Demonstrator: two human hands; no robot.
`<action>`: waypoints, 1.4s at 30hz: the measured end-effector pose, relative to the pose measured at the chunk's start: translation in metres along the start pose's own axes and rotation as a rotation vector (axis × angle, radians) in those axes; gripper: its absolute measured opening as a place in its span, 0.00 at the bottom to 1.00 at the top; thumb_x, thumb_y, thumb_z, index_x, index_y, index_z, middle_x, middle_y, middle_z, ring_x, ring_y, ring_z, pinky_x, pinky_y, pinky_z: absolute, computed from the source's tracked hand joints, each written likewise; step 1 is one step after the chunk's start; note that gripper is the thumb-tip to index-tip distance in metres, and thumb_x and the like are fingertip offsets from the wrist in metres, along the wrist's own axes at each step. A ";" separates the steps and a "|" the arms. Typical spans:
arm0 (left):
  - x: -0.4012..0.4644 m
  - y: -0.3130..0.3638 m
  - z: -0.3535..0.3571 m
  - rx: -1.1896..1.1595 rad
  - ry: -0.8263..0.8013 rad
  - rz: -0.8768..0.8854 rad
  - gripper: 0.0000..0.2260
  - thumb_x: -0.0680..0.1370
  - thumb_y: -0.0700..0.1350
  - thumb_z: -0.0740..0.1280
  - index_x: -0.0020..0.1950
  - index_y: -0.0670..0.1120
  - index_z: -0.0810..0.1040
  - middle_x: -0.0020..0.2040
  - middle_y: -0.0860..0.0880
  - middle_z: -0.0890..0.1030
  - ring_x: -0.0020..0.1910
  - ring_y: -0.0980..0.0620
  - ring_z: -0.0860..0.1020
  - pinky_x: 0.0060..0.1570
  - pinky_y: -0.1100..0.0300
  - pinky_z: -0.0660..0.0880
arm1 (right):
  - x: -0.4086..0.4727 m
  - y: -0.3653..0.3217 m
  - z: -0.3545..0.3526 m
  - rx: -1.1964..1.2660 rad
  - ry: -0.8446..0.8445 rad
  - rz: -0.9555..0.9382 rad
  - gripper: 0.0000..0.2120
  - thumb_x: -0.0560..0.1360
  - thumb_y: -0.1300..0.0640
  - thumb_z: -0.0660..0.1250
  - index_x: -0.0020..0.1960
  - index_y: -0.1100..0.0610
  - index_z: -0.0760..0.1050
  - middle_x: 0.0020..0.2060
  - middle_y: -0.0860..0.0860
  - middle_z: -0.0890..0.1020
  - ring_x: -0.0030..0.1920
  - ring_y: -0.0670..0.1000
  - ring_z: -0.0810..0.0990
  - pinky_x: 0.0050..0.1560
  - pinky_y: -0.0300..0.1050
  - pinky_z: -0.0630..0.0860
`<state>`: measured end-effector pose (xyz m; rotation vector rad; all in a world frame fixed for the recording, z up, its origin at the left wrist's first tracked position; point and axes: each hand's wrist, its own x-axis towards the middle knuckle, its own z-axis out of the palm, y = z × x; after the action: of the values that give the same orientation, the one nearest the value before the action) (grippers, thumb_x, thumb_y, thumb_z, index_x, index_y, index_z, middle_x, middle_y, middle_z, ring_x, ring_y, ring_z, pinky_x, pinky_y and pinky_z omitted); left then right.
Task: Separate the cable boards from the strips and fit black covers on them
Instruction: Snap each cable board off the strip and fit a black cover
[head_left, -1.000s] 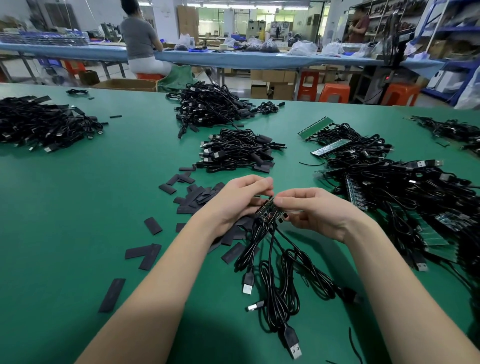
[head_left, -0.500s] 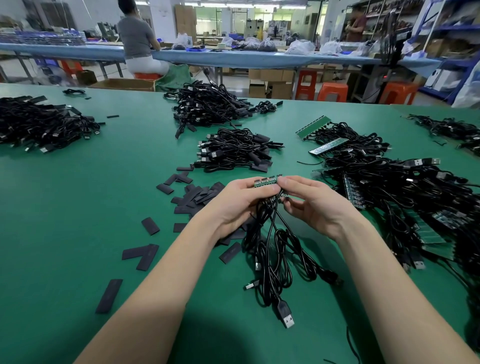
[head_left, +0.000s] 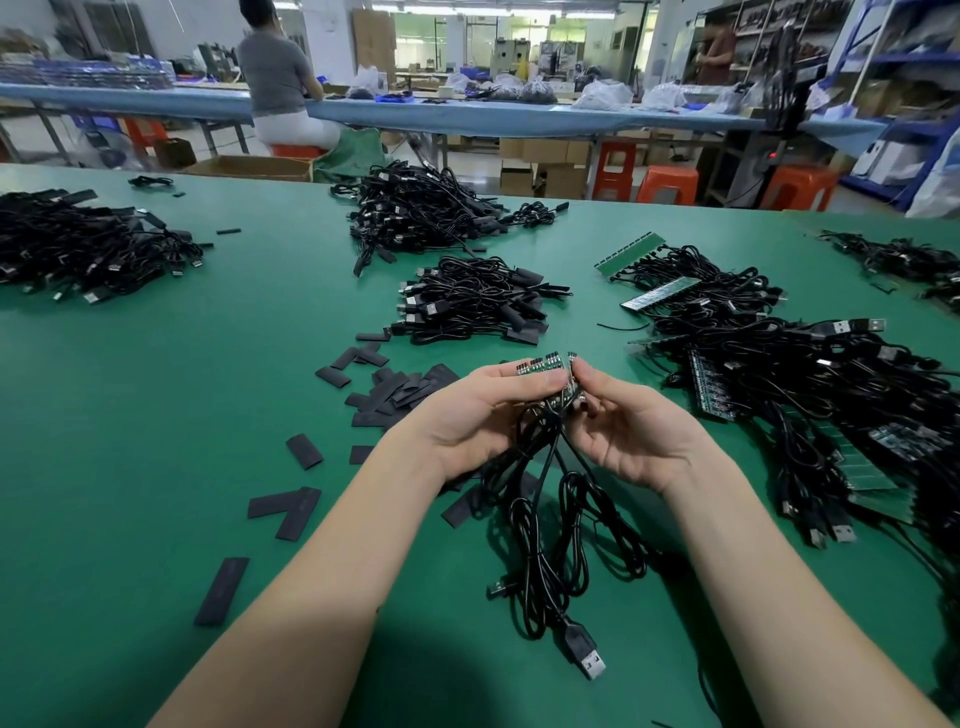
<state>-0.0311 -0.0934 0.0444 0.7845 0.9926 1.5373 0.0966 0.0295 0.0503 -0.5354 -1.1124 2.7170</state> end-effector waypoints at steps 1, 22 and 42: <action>0.000 0.000 0.001 -0.034 -0.022 0.003 0.07 0.76 0.40 0.71 0.52 0.43 0.85 0.49 0.45 0.86 0.44 0.53 0.83 0.47 0.63 0.80 | -0.001 0.000 0.000 0.003 -0.032 -0.002 0.23 0.48 0.62 0.88 0.40 0.62 0.85 0.35 0.53 0.85 0.30 0.45 0.81 0.31 0.35 0.79; 0.010 0.010 0.011 0.408 0.289 0.160 0.09 0.83 0.51 0.64 0.55 0.49 0.81 0.53 0.50 0.86 0.49 0.52 0.83 0.48 0.63 0.78 | -0.005 -0.024 0.018 -0.290 0.227 -0.410 0.07 0.71 0.59 0.75 0.48 0.57 0.81 0.38 0.49 0.85 0.35 0.47 0.83 0.35 0.33 0.78; 0.001 0.034 -0.015 0.595 0.509 0.282 0.07 0.74 0.42 0.75 0.42 0.52 0.81 0.36 0.58 0.83 0.38 0.63 0.79 0.39 0.75 0.70 | 0.007 0.019 0.032 -1.742 -0.006 -0.182 0.13 0.64 0.47 0.83 0.45 0.43 0.83 0.40 0.42 0.83 0.36 0.37 0.77 0.40 0.29 0.71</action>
<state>-0.0587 -0.0972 0.0687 0.9920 1.8327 1.7452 0.0775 -0.0028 0.0567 -0.4514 -2.9995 0.9245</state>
